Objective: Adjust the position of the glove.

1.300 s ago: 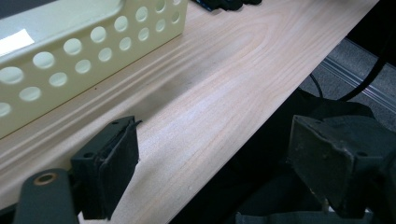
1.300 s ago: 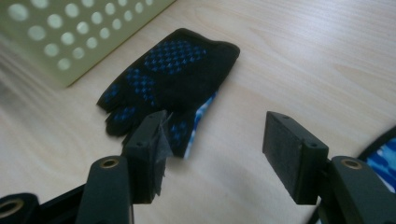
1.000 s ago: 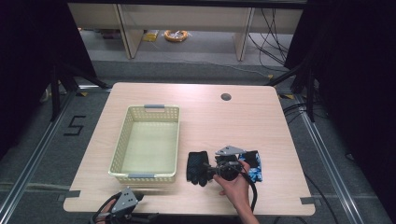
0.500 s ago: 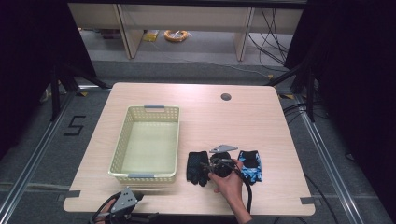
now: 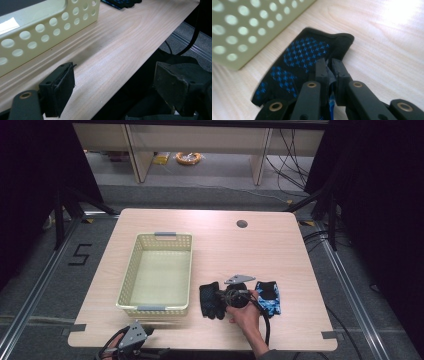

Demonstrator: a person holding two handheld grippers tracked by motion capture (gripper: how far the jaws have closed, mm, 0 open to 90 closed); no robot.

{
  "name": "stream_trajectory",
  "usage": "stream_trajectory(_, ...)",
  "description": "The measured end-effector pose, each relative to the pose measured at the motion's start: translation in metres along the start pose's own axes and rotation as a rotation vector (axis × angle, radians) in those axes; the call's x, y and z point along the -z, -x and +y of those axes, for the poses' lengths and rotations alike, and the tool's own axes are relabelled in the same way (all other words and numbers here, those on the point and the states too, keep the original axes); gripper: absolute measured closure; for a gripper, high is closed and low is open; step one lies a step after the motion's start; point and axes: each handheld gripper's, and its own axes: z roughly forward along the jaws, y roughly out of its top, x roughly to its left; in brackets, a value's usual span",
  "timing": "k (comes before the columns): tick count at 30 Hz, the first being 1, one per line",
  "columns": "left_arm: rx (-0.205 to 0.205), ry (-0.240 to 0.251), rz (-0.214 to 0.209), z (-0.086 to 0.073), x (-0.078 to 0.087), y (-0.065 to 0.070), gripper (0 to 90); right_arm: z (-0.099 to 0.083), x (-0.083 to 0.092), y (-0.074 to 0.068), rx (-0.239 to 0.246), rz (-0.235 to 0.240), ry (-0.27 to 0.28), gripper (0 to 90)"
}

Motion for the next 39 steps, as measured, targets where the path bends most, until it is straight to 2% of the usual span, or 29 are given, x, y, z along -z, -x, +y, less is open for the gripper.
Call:
stream_trajectory(1,0.012,0.011,-0.001,0.000,-0.001,0.001,16.9,0.002,0.003,0.002,0.030,0.013,0.013,85.8)
stream_trajectory(2,0.032,0.010,-0.003,-0.001,-0.001,0.001,17.0,0.004,0.009,0.000,0.015,0.013,0.008,85.9)
stream_trajectory(3,-0.002,-0.034,0.005,0.000,0.002,-0.002,16.9,0.005,0.012,0.002,0.044,0.020,0.045,86.1)
stream_trajectory(6,-0.005,-0.009,0.007,0.000,0.001,-0.002,17.0,0.013,0.036,0.002,0.082,0.077,0.067,86.2)
stream_trajectory(7,0.011,0.006,0.009,0.000,0.000,-0.001,16.9,0.014,0.042,0.001,0.085,0.089,0.070,86.2)
stream_trajectory(9,0.011,0.006,0.010,0.000,0.000,-0.001,16.9,0.016,0.053,0.000,0.146,0.120,0.072,86.1)
stream_trajectory(10,0.003,-0.004,0.017,0.000,0.000,-0.002,16.9,0.016,0.060,0.000,0.170,0.139,0.058,86.1)
stream_trajectory(11,0.017,-0.003,0.008,0.001,0.000,-0.001,16.9,0.016,0.062,0.000,0.191,0.136,0.060,86.1)
stream_trajectory(13,0.006,-0.004,0.014,0.001,0.000,-0.002,16.9,0.015,0.069,-0.001,0.226,0.178,0.040,86.1)
stream_trajectory(15,0.024,-0.012,0.012,0.001,0.000,-0.002,17.0,0.013,0.074,-0.004,0.245,0.220,0.017,86.1)
stream_trajectory(16,-0.014,-0.024,0.025,0.002,0.001,-0.005,17.0,0.014,0.076,-0.004,0.263,0.240,0.004,86.1)
stream_trajectory(17,-0.014,-0.024,0.025,0.002,0.001,-0.005,16.9,0.014,0.076,-0.004,0.263,0.240,0.004,86.1)
stream_trajectory(18,-0.013,-0.024,0.025,0.002,0.001,-0.004,16.9,0.014,0.079,-0.006,0.292,0.271,-0.023,86.0)
stream_trajectory(19,-0.013,-0.024,0.025,0.002,0.001,-0.004,17.0,0.014,0.079,-0.006,0.292,0.271,-0.023,86.0)
stream_trajectory(20,0.005,-0.006,0.015,0.002,0.000,-0.003,16.9,0.015,0.078,-0.005,0.335,0.299,-0.027,86.0)
stream_trajectory(21,0.029,-0.007,0.008,0.001,0.000,-0.001,16.9,0.016,0.078,-0.005,0.348,0.314,-0.040,86.0)
stream_trajectory(23,0.030,0.008,0.022,0.000,-0.001,-0.001,16.9,0.017,0.076,-0.006,0.385,0.343,-0.065,86.0)
stream_trajectory(26,0.023,0.004,0.021,0.001,-0.001,-0.001,16.9,0.018,0.073,-0.007,0.395,0.354,-0.095,85.9)
stream_trajectory(28,0.006,0.006,0.017,0.001,-0.001,-0.002,16.9,0.020,0.062,-0.003,0.431,0.388,-0.128,85.9)
stream_trajectory(29,-0.018,-0.023,0.019,0.002,0.001,-0.003,16.9,0.020,0.057,-0.001,0.425,0.395,-0.144,85.9)
stream_trajectory(30,-0.019,-0.024,0.018,0.002,0.001,-0.003,16.9,0.021,0.053,0.000,0.440,0.410,-0.155,85.9)
stream_trajectory(31,0.011,-0.016,0.018,0.001,0.000,-0.002,16.9,0.021,0.049,0.001,0.429,0.404,-0.178,85.9)
stream_trajectory(32,0.005,-0.008,0.007,0.001,-0.001,-0.002,16.9,0.021,0.044,0.002,0.456,0.415,-0.185,85.8)
stream_trajectory(33,-0.002,-0.016,0.009,0.001,0.000,-0.003,16.9,0.021,0.038,0.004,0.475,0.388,-0.203,85.6)
stream_trajectory(34,0.002,-0.004,0.019,0.001,-0.001,-0.002,16.9,0.020,0.037,0.004,0.455,0.366,-0.227,85.6)
stream_trajectory(35,0.001,-0.006,0.013,0.001,-0.001,-0.002,16.9,0.019,0.035,0.007,0.450,0.365,-0.236,85.6)
stream_trajectory(37,0.006,-0.002,0.010,0.001,-0.001,-0.001,16.9,0.016,0.030,0.010,0.434,0.371,-0.237,85.5)
stream_trajectory(38,0.005,0.000,0.010,0.001,-0.001,-0.001,16.9,0.016,0.027,0.012,0.470,0.375,-0.229,85.4)
stream_trajectory(39,0.002,-0.001,0.010,0.001,-0.001,-0.001,16.9,0.014,0.025,0.012,0.482,0.379,-0.220,85.3)
